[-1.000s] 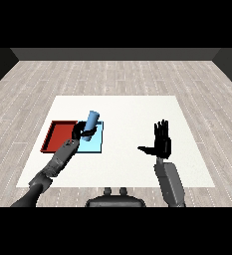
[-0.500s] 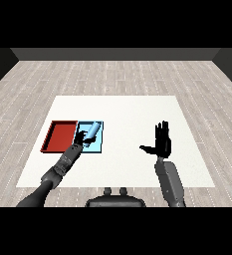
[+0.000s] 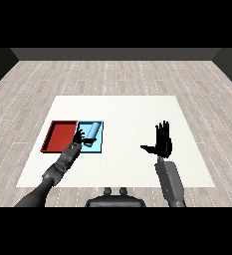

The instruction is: Pick the blue can and put it in the blue box

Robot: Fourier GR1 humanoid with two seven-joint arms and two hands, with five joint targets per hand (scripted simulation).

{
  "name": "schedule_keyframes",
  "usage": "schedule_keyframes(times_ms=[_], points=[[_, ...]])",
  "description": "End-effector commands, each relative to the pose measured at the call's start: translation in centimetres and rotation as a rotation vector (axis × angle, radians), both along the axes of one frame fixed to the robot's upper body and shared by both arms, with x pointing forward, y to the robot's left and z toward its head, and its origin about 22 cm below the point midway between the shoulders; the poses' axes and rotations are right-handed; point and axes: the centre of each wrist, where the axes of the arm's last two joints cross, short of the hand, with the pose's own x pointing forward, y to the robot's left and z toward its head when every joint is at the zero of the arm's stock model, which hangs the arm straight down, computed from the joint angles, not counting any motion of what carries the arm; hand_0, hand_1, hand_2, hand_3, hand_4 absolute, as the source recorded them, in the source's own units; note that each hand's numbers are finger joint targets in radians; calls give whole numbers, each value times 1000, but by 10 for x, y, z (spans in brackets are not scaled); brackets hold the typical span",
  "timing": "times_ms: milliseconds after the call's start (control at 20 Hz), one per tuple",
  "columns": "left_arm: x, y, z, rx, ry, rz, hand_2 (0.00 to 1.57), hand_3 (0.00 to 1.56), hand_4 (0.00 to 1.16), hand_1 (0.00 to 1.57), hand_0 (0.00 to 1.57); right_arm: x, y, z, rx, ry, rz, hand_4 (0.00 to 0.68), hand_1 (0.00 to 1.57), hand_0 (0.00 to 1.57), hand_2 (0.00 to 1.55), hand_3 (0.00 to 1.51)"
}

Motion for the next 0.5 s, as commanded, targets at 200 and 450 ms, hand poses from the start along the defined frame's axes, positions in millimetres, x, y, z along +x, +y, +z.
schedule_keyframes(times_ms=[200, 450], points=[[3, 3, 4, 21, -92, 40, 0, 0, 0, 0, 0, -14, 1, 6, 11, -33, -16, 0, 0, 0, 0, 0], [20, 7, 30, -67, -381, -47, 0, 0, 0, 0, 0, -8, 11, 7, -42, -22, 43, 0, 0, 0, 0, 0]])
